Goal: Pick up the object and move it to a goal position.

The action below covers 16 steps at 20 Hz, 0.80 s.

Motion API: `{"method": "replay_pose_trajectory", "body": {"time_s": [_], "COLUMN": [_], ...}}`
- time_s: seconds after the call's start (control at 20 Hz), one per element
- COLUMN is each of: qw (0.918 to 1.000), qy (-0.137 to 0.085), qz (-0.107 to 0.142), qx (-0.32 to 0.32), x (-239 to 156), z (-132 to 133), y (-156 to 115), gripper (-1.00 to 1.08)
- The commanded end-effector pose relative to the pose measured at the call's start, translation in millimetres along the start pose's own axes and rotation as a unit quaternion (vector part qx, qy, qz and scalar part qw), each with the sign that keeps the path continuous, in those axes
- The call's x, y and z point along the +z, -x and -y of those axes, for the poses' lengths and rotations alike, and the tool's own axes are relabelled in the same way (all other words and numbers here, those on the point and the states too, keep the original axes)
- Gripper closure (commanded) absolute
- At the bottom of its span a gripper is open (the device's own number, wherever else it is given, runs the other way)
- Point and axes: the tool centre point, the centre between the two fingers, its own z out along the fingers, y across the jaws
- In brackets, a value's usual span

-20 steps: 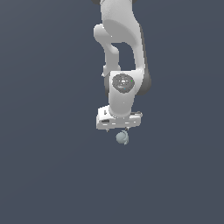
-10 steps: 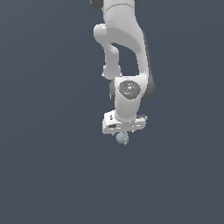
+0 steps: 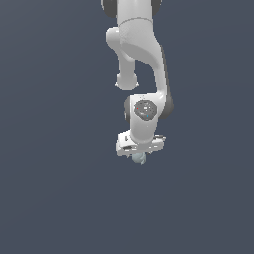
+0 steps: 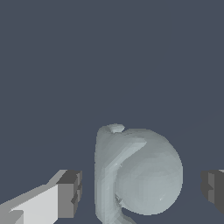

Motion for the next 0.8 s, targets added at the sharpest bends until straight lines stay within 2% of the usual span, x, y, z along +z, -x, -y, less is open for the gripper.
{"method": "replay_pose_trajectory", "body": {"time_s": [0.0,0.25,0.3,0.75], "qw": [1.0,1.0,1.0,1.0], "qy": [0.0,0.0,0.0,0.0], "qz": [0.0,0.0,0.0,0.0], "qx": [0.0,0.0,0.0,0.0], "x": [11.2,17.8,17.8,17.8], "z": [0.4,0.3,0.3,0.3], "y": [0.1,-1.3,-1.3,-1.3], "gripper": [-0.92,-0.92,1.08,1.08]}}
